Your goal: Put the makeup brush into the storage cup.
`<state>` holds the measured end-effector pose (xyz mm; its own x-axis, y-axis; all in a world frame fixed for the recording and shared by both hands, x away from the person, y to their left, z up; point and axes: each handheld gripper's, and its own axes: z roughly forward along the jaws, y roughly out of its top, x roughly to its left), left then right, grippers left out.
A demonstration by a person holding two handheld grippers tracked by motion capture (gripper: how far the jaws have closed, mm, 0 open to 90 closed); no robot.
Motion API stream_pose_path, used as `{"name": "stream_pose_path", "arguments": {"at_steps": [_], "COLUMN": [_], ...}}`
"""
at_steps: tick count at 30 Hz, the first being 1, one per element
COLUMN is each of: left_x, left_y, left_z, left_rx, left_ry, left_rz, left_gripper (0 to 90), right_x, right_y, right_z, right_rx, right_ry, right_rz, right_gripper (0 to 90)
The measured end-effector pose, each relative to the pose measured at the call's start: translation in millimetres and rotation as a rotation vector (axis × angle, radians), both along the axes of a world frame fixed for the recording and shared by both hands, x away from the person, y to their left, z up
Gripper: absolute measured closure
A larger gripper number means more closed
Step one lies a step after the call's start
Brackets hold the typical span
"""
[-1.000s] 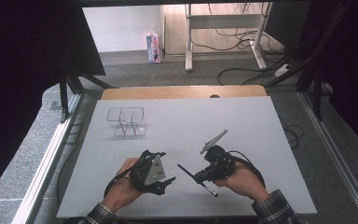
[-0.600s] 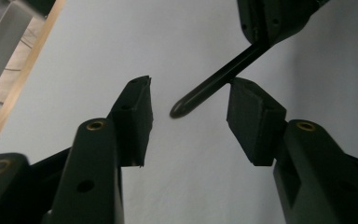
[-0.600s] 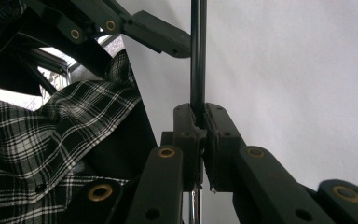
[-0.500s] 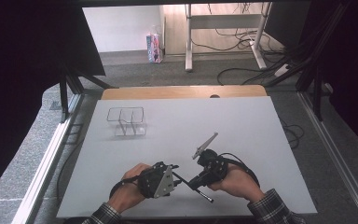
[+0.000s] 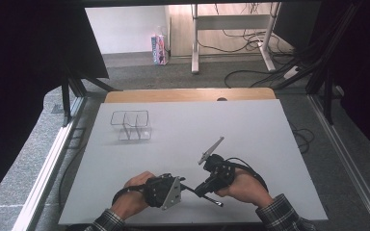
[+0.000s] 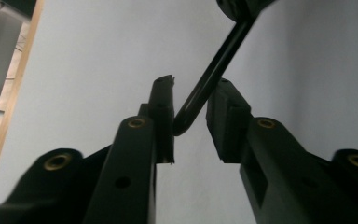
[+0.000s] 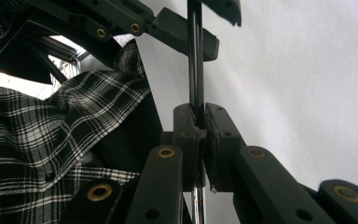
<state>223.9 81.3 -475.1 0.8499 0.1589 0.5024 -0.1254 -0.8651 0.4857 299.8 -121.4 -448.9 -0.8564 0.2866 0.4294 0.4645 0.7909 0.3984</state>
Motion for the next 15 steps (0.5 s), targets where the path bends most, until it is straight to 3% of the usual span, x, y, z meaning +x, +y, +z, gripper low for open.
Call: {"name": "stream_pose_path", "arguments": {"at_steps": [3,5,6,7,13,15], "left_x": [-1.1,-2.9,-2.9,-1.9,3.5,5.7], "left_y": [0.7,-0.1,-0.1,0.3,5.6,7.7], "left_z": [-1.1,-2.1,-2.1,-1.6,-2.2,-1.8], "left_rx": [0.026,0.024,0.024,0.018,-0.004,-0.052], "left_ry": [0.012,0.056,0.056,0.093,0.144,0.179], "left_rz": [-0.031,-0.072,-0.072,-0.077,-0.039,-0.008], "left_gripper": [78.5,83.9,84.1,84.2,84.2,84.1], "right_x": [1.5,4.0,4.0,5.6,7.9,9.3], "right_y": [-2.4,-6.7,-6.7,-8.7,-12.8,-14.6], "right_z": [1.9,4.4,4.4,5.3,3.9,2.6], "right_rx": [0.005,0.021,0.021,0.027,0.057,0.070], "right_ry": [-0.011,-0.041,-0.041,-0.048,-0.141,-0.171], "right_rz": [-0.010,-0.032,-0.032,-0.047,-0.106,-0.116], "right_gripper": [81.4,77.8,77.8,69.8,29.3,19.3]}}
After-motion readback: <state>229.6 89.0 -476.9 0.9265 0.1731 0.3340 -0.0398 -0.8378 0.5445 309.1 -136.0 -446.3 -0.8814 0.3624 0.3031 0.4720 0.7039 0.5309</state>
